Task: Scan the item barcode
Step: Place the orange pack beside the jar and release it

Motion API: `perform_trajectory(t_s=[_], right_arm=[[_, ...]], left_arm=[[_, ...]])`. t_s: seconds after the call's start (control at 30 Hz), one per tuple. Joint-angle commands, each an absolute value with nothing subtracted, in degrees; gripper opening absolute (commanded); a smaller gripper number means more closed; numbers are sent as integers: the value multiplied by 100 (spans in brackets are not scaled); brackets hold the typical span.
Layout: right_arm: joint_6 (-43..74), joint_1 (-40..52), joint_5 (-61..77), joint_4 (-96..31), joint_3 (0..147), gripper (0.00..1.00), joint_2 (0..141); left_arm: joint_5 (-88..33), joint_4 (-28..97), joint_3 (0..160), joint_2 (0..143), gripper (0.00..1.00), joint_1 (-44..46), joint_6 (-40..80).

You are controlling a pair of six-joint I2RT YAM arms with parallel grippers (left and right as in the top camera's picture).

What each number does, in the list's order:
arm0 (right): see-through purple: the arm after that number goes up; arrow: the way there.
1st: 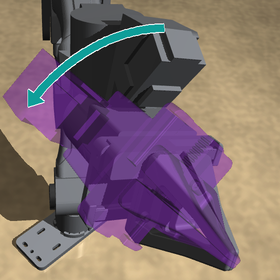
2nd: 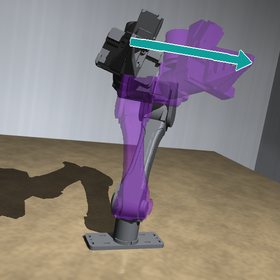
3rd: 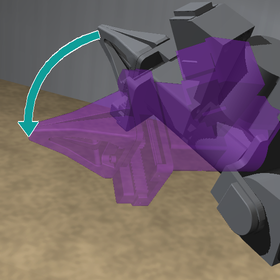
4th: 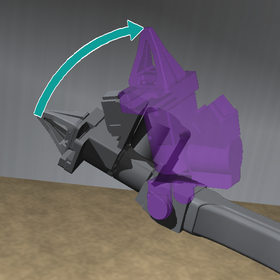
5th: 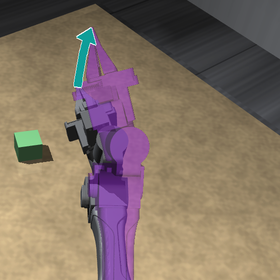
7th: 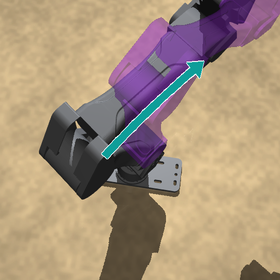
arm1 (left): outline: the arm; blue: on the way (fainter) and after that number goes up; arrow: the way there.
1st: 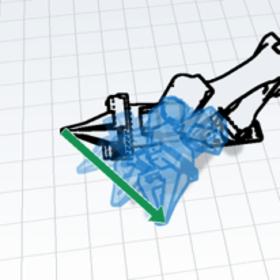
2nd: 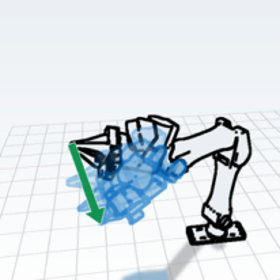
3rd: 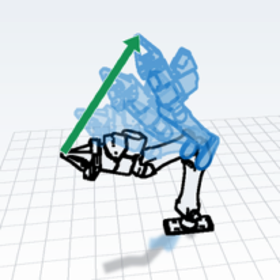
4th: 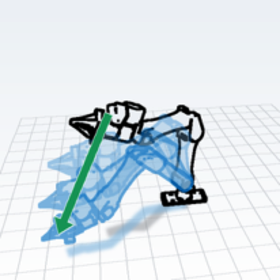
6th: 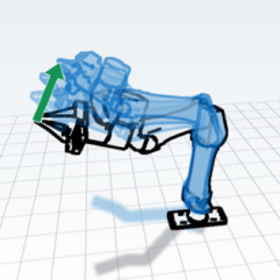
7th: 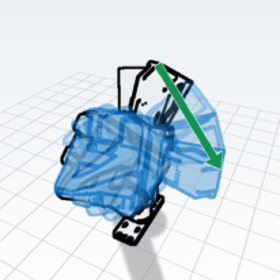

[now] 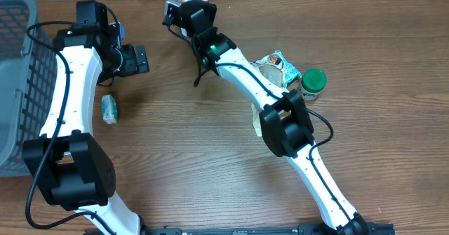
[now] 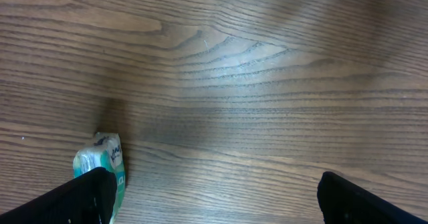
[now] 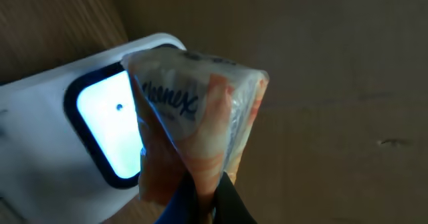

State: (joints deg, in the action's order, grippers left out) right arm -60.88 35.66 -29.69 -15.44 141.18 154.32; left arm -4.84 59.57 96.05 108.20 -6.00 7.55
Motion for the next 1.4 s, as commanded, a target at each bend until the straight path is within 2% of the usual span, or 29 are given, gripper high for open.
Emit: perform_trajectory(t_s=[0.0, 0.13, 0.17, 0.27, 0.53, 0.63, 0.83, 1.07, 1.1, 1.13, 1.17, 1.27, 1.37], right_arm=[[-4353, 3586, -2324, -2198, 14145, 4, 14247], [-2707, 3583, -1767, -3656, 14145, 4, 13476], [-1723, 3583, -1457, -4558, 14145, 4, 13076], [-589, 3498, -1114, -6047, 14145, 4, 12529], [484, 2447, -187, -9362, 14081, 4, 12280], [493, 2025, 69, -9640, 13797, 4, 12414], [491, 1446, 187, -9351, 12567, 4, 12433], [447, 1214, 242, -8809, 11563, 4, 12433], [449, 1214, 252, -8799, 11544, 10, 12433], [449, 1214, 252, -8783, 11544, 24, 12433], [447, 1214, 250, -8748, 11548, 34, 12431], [449, 1214, 252, -8742, 11631, 52, 12429], [449, 1225, 305, -8858, 11769, 56, 12429]], left_arm=[[-443, 5955, 9662, 10753, 99, -561, 751], [-443, 5955, 9662, 10753, 100, -561, 751], [-443, 5955, 9662, 10753, 99, -561, 751], [-443, 5955, 9662, 10753, 99, -561, 751], [-443, 5955, 9662, 10753, 99, -561, 751], [-443, 5955, 9662, 10753, 100, -561, 751], [-443, 5955, 9662, 10753, 99, -561, 751], [-443, 5955, 9662, 10753, 100, -561, 751], [-443, 5955, 9662, 10753, 100, -561, 751], [-443, 5955, 9662, 10753, 99, -561, 751], [-443, 5955, 9662, 10753, 100, -561, 751], [-443, 5955, 9662, 10753, 100, -561, 751], [-443, 5955, 9662, 10753, 100, -561, 751]])
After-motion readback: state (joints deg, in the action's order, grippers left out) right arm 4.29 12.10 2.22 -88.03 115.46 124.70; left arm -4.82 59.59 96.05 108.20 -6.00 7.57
